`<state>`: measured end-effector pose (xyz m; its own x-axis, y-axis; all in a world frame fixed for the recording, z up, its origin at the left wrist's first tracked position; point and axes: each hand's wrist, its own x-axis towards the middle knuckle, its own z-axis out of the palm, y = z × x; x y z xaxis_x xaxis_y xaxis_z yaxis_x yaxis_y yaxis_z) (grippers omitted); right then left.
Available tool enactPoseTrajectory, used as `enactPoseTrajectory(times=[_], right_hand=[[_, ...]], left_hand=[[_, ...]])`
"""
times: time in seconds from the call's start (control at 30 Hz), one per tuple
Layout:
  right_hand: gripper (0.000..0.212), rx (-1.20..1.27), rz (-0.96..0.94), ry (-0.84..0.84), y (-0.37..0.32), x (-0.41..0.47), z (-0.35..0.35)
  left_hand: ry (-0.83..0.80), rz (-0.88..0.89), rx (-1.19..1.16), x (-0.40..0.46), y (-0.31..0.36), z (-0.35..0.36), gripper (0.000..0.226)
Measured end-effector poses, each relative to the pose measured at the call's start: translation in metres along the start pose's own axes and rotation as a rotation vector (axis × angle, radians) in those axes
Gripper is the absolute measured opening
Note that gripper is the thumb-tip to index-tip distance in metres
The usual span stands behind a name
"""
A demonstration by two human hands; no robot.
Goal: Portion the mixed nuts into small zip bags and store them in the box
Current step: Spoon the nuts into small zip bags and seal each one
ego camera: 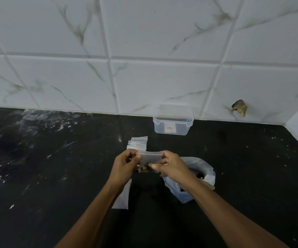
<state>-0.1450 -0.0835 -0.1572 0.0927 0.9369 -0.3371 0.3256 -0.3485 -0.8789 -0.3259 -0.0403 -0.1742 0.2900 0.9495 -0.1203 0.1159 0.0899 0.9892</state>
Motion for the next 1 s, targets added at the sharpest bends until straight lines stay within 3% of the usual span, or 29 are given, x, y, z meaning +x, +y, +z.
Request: enactPoseTrajectory(times=[0.07, 0.2, 0.37, 0.53, 0.8, 1.0], right_hand=[[0.033, -0.037, 0.045, -0.009, -0.002, 0.006, 0.015], [0.016, -0.140, 0.095, 0.131, -0.002, 0.023, 0.041], [0.011, -0.137, 0.191, 0.194, 0.004, 0.044, 0.059], [0.019, -0.119, 0.258, 0.202, 0.014, 0.052, 0.068], [0.015, -0.106, 0.275, 0.231, 0.015, 0.054, 0.075], [0.036, -0.135, 0.302, 0.253, 0.018, 0.038, 0.072]], left_hand=[[0.023, -0.025, -0.022, 0.001, -0.002, -0.006, 0.012], [0.090, -0.081, -0.034, 0.007, -0.008, -0.012, 0.012], [0.170, -0.147, 0.104, 0.023, -0.025, -0.016, 0.014], [0.159, -0.200, 0.220, 0.030, -0.038, -0.016, 0.018], [0.144, -0.209, 0.250, 0.027, -0.037, -0.014, 0.032], [0.204, -0.172, 0.308, 0.014, -0.030, -0.022, 0.030]])
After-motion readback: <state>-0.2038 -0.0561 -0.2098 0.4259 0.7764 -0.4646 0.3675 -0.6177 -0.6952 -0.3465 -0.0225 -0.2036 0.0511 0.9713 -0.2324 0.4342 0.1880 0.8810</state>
